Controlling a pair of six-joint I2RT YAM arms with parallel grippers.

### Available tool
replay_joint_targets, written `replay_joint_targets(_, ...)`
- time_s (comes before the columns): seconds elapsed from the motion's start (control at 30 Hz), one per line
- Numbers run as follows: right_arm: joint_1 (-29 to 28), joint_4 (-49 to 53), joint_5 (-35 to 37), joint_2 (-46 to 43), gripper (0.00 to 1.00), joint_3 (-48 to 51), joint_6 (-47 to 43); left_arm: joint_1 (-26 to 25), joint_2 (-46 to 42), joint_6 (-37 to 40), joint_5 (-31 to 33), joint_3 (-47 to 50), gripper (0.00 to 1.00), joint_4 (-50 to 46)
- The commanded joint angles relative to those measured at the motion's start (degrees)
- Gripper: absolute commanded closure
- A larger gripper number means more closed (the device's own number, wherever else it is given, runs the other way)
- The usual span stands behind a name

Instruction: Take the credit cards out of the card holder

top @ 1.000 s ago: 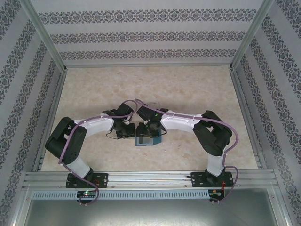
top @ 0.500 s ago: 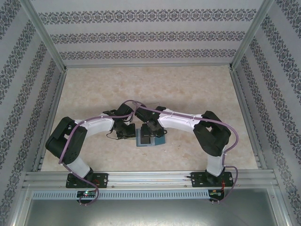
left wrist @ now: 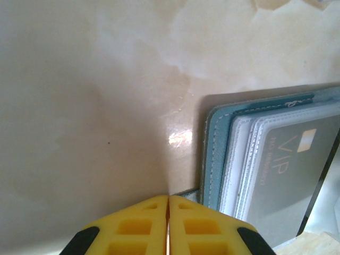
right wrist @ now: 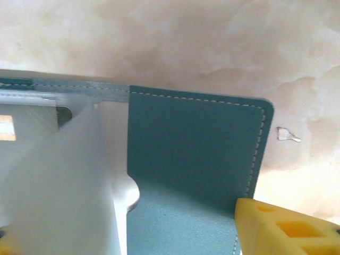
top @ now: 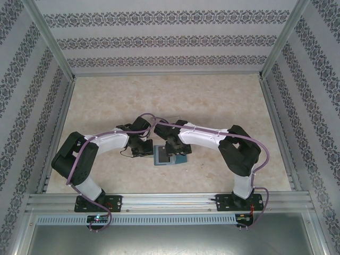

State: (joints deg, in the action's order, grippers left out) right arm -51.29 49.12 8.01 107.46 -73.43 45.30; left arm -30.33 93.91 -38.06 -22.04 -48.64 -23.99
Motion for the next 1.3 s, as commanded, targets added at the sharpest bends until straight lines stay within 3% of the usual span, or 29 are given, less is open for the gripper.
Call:
replay_joint_targets(0.0, -0.8, 2.8, 3.3, 0.1, 0.35, 0.1, -1.0, -1.0, 1.8, 1.0, 1.2, -0.1, 0.92, -3.6)
replay_joint_targets(0.53, -0.5, 1.5, 3.0, -0.7, 0.35, 1.6, -1.7, -1.0, 0.4, 1.1, 0.6, -2.6, 0.91, -5.3)
replay_joint_targets(1.27, 3.8, -8.3, -7.8, -11.7, 0.41, 6.3, -1.5, -3.6, -0.8, -3.9, -4.1, -4.1, 0.92, -0.8)
